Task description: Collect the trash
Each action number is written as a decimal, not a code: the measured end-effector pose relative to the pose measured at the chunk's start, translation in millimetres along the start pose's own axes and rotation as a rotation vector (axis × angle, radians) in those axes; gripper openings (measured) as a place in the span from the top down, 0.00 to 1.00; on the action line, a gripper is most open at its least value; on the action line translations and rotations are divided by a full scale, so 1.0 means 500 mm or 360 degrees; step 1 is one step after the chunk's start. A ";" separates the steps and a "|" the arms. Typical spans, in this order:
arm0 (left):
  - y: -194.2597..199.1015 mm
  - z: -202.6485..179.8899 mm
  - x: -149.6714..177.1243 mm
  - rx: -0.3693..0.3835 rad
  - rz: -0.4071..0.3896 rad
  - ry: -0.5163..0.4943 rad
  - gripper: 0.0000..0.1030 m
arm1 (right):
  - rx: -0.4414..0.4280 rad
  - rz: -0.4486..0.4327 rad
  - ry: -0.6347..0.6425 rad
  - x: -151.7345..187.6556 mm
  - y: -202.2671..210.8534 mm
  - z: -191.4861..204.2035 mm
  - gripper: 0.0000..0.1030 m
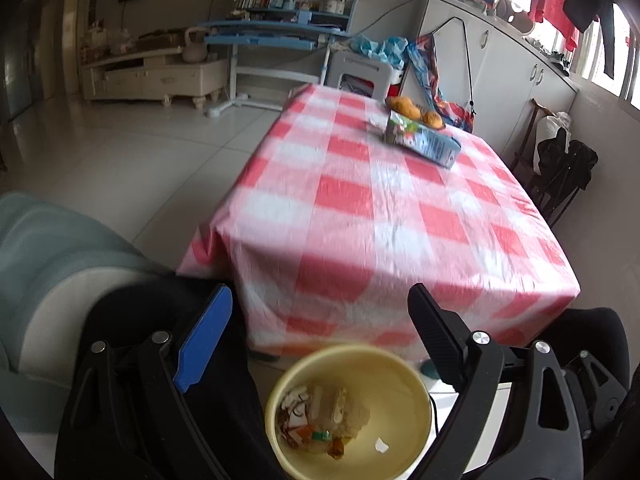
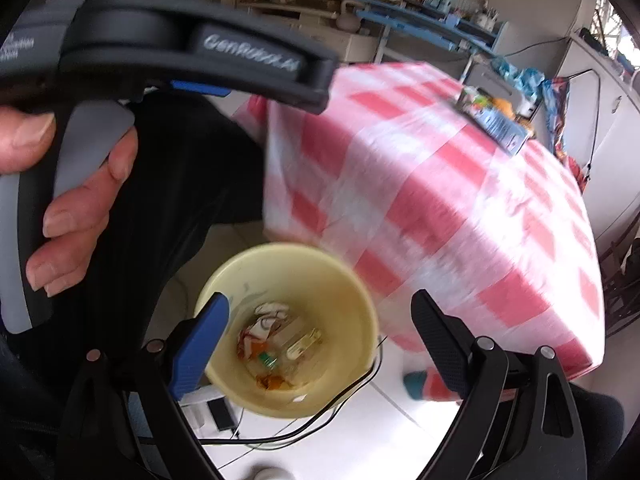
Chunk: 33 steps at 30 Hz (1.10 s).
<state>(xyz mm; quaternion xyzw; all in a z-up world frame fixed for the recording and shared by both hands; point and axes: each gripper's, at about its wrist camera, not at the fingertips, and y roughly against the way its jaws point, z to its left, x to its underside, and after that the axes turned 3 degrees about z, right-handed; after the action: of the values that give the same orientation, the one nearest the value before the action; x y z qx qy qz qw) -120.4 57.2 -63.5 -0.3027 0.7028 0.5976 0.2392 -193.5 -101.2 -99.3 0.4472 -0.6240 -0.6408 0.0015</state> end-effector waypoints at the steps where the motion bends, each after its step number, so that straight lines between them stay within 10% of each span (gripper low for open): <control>1: -0.003 -0.001 -0.012 0.0000 -0.0007 -0.0013 0.16 | 0.0001 -0.0013 -0.0010 -0.005 0.003 -0.010 0.14; 18: -0.248 -0.214 -0.411 0.0120 -0.0116 -0.0388 0.16 | 0.0002 -0.0160 -0.0167 -0.099 -0.059 -0.208 0.14; 25: -0.484 -0.338 -0.540 0.0280 0.0216 -0.0650 0.16 | -0.0087 -0.0136 -0.0320 -0.093 -0.093 -0.257 0.14; 33: -0.647 -0.372 -0.540 0.0356 0.0653 -0.0692 0.16 | -0.0187 -0.0110 -0.0447 -0.094 -0.113 -0.291 0.14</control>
<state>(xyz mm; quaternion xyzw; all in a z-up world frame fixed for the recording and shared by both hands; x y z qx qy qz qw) 304.4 -121.3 -68.1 0.0084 0.7430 0.6031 0.2900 -50.4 -178.5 -91.6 0.3735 -0.5637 -0.7321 -0.0818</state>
